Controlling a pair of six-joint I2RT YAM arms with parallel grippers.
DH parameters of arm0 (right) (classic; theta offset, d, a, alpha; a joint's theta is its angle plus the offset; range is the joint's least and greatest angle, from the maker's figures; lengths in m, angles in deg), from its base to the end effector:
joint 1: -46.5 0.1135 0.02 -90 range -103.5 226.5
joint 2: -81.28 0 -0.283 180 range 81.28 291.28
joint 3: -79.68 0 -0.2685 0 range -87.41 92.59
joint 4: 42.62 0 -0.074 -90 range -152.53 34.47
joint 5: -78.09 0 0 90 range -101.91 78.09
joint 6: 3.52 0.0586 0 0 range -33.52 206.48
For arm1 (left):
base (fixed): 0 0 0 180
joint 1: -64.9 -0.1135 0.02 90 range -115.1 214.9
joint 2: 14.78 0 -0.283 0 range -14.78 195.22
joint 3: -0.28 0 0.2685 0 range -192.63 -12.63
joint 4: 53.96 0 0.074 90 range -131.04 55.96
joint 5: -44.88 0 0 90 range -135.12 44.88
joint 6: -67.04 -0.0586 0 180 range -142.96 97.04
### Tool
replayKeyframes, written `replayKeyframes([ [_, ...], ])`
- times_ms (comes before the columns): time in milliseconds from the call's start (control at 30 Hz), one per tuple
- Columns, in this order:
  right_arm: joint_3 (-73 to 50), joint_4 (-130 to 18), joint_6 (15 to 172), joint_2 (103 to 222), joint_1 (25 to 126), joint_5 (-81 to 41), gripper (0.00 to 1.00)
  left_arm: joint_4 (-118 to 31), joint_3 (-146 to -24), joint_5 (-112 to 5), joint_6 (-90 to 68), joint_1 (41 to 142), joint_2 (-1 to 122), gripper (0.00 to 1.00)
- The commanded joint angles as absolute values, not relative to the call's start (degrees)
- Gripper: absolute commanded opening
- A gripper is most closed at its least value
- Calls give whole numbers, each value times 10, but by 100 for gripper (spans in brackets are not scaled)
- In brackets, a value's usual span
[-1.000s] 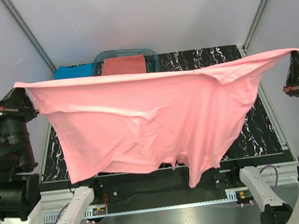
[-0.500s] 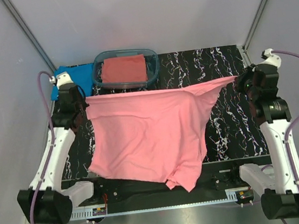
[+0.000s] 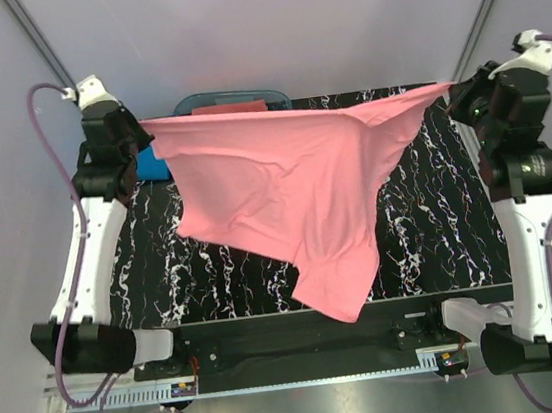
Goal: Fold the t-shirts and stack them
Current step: Flatten the tshirt out
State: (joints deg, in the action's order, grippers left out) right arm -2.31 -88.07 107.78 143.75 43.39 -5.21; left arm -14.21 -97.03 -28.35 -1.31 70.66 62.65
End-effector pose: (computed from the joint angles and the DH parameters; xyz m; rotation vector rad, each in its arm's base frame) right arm 0.2372 -0.0197 0.4978 0.4521 1.6847 0.1308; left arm 0.3333 -0.0166 0.4368 -0.4555 1.8472 -0.0437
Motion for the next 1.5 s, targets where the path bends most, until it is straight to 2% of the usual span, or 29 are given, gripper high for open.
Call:
replayKeyframes([
  [0, 54, -894, 1049, 1376, 428, -12, 0, -149, -989, -304, 20, 697, 525, 0],
  [133, 95, -942, 1041, 1287, 428, -19, 0, -134, -948, -311, 35, 697, 356, 0],
  [267, 152, -992, 1038, 1217, 428, -12, 1, -72, -954, -290, 33, 699, 250, 0],
  [500, 294, -1104, 1038, 1164, 428, 6, 0, -1, -1058, -234, 16, 738, 163, 0],
  [667, 413, -1163, 1036, 1195, 428, 15, 0, 18, -1097, -223, 16, 746, 147, 0],
  [733, 407, -1167, 1039, 1202, 428, 8, 0, 18, -1091, -228, 19, 746, 156, 0],
  [867, 304, -1149, 1063, 1193, 428, 1, 0, 15, -1049, -237, 38, 746, 179, 0],
  [933, 256, -1128, 1070, 1188, 429, -4, 0, 1, -990, -232, 36, 746, 186, 0],
  [1100, 6, -1050, 1088, 1150, 428, -34, 0, -44, -849, -217, 29, 746, 228, 0],
  [1167, -101, -1024, 1103, 1143, 428, -34, 0, -98, -753, -213, 16, 746, 248, 0],
  [1300, -243, -927, 1123, 1148, 428, -41, 0, -193, -632, -204, 8, 744, 358, 0],
  [1467, -362, -841, 1128, 1225, 428, -29, 0, -304, -599, -222, 12, 733, 544, 0],
])
